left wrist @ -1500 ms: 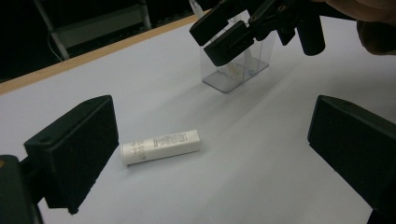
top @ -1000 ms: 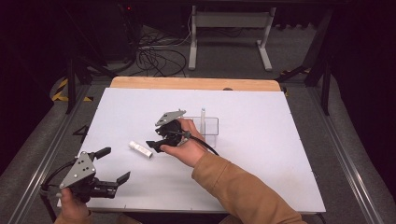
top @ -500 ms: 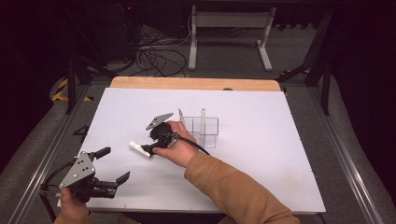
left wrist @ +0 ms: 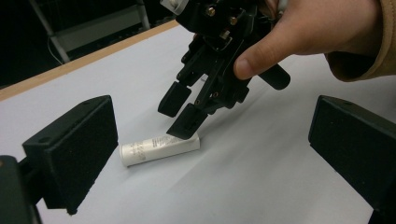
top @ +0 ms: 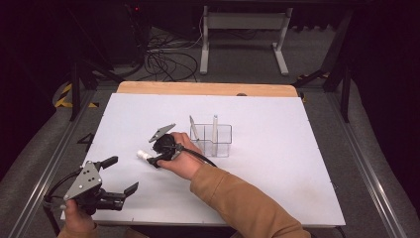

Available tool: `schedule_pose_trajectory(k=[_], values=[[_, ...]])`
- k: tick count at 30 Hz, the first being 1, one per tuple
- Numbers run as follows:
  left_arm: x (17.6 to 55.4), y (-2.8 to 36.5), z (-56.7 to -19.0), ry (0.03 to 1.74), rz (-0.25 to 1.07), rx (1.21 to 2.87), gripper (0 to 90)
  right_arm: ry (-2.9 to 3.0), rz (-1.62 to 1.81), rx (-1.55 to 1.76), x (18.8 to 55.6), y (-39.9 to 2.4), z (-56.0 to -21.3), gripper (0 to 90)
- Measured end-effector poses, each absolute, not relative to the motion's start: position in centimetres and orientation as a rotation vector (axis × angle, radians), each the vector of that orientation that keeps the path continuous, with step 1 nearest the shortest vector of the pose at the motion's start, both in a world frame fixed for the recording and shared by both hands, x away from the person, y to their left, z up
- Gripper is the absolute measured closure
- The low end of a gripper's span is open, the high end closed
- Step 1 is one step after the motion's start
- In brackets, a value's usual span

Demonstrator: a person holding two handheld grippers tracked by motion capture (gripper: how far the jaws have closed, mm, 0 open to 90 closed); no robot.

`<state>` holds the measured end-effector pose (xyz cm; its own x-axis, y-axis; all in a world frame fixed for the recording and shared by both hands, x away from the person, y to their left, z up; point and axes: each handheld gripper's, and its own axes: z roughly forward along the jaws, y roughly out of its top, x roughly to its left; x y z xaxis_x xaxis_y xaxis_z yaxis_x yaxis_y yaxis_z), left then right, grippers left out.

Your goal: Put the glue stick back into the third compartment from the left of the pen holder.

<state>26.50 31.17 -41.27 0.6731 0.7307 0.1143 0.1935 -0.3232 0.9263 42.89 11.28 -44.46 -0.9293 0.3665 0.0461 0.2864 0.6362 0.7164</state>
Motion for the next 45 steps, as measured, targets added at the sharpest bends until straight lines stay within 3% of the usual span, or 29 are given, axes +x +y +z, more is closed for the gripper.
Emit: schedule_pose_trajectory(k=[23, 45], values=[[26.6, 31.0, -41.4, 0.733, 0.645, 1.861, 2.3, 2.765, 1.054, 0.542, 43.0, 13.4, -46.1, 64.3], [26.7, 30.9, -41.5, 0.737, 0.644, 1.867, 2.3, 2.75, 0.97, 0.562, 42.9, 14.3, -46.4, 69.4]])
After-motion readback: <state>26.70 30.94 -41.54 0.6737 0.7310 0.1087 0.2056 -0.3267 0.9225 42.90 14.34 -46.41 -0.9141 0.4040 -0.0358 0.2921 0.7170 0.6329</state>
